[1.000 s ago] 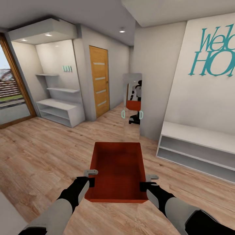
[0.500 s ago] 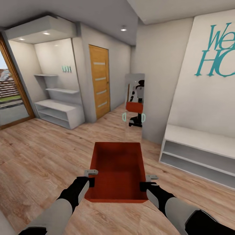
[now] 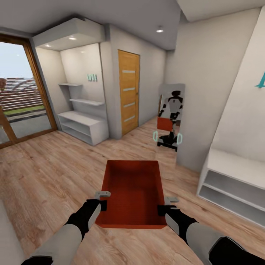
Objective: Move the two storage containers from the living room to the garage. In the garage, place one container on the floor and stack the other container on top of it (either order is fine).
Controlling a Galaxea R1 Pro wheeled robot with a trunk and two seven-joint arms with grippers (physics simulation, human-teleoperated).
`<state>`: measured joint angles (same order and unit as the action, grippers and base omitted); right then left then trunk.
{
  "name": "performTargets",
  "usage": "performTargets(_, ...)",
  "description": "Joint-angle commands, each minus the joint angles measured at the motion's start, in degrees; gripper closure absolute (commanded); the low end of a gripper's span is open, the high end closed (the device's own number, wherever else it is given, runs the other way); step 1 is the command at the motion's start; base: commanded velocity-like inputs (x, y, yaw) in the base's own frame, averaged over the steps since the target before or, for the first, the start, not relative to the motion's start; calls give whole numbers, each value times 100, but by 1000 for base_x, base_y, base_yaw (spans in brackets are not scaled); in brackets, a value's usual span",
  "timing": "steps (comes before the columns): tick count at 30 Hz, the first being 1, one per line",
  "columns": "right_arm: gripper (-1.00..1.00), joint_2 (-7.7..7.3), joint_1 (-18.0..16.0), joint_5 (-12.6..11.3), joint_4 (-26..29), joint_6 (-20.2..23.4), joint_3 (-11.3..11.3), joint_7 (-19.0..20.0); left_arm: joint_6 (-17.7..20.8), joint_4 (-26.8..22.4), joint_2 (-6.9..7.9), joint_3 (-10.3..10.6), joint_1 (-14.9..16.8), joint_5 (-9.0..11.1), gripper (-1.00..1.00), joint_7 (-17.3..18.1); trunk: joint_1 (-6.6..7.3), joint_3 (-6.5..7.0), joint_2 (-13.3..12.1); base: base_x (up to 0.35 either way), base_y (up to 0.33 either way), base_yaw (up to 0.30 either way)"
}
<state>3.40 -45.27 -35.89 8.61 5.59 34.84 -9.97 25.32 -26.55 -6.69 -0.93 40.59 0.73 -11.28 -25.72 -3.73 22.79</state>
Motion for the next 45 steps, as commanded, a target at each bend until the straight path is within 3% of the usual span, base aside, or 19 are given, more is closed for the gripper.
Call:
performTargets(1, 100, -6, -7, 12, 36, -75, 164, -23, 43, 9, 37, 22, 1, -39, 100, -47, -7, -13, 13, 322, 0, 174)
performTargets(12, 100, -8, -5, 12, 36, -75, 164, -23, 43, 9, 37, 22, 1, -39, 100, -45, -7, -13, 13, 322, 0, 31)
performTargets(22, 100, -12, -8, 12, 36, -75, 164, -24, 43, 9, 37, 22, -1, -38, 100, -45, -7, -13, 13, 322, 0, 190)
performTargets(45, 100, -15, -5, 12, 36, -75, 164, -23, 43, 9, 37, 15, 1, -38, 100, -48, -7, -13, 13, 322, 0, 5)
